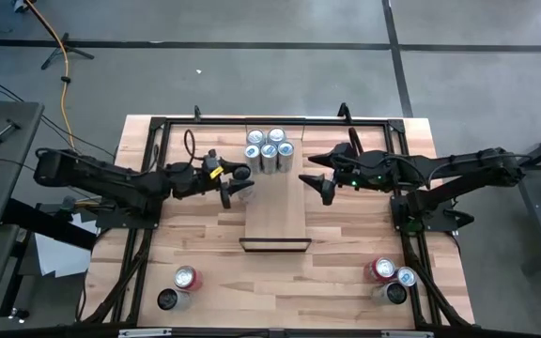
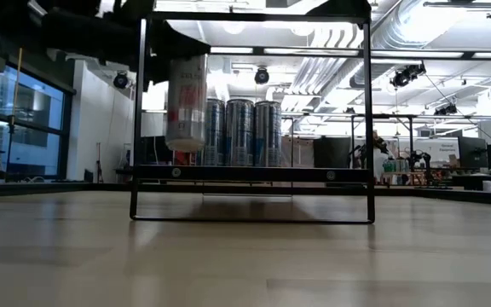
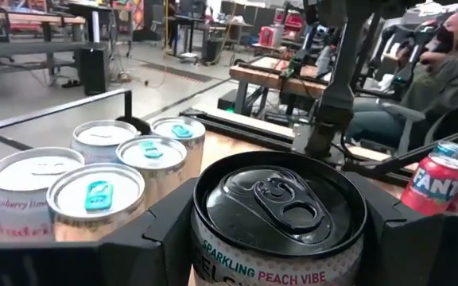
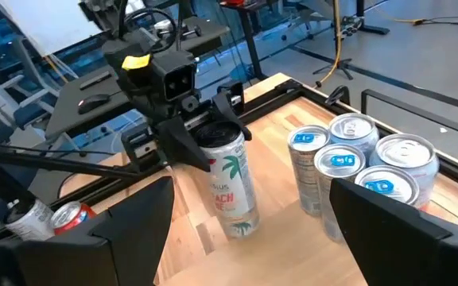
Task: Place canned beverage on shelf
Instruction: Put the white pink soda can on the shelf
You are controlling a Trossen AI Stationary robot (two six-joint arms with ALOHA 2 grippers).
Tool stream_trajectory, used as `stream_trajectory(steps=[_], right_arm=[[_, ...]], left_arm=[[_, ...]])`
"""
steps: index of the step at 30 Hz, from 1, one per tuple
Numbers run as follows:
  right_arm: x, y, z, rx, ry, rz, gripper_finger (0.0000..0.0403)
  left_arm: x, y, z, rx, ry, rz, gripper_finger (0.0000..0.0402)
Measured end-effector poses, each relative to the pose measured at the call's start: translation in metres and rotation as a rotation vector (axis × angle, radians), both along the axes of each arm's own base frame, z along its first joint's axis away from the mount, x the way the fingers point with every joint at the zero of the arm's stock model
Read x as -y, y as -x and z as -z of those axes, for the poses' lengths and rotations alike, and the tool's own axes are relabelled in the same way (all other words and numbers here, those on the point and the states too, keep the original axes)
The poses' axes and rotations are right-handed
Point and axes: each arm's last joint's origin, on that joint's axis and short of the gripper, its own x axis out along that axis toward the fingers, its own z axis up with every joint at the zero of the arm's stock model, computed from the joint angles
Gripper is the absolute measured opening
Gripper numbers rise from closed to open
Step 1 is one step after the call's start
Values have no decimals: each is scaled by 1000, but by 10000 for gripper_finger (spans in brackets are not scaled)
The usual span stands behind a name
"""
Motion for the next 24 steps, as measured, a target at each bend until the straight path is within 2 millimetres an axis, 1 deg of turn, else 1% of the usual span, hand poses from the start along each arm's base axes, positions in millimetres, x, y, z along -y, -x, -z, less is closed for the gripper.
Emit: stream_trajectory(steps=[5,9,15,20,24], right_arm=[[0,0,0,3,-8,11,323],[0,0,0,7,-22,15,323],[0,0,1,4,-31,19,323],[0,0,1,3,-31,19,323],[0,0,1,3,-31,19,323]], left_arm=[[-4,-9,10,-19,-12,14,190],[-5,-17,13,-5,-39,11,190],[-6,-37,16,-69,-126,17,190],[-6,-52,20,-107,-159,22,212],[-6,-54,21,-107,-159,22,222]])
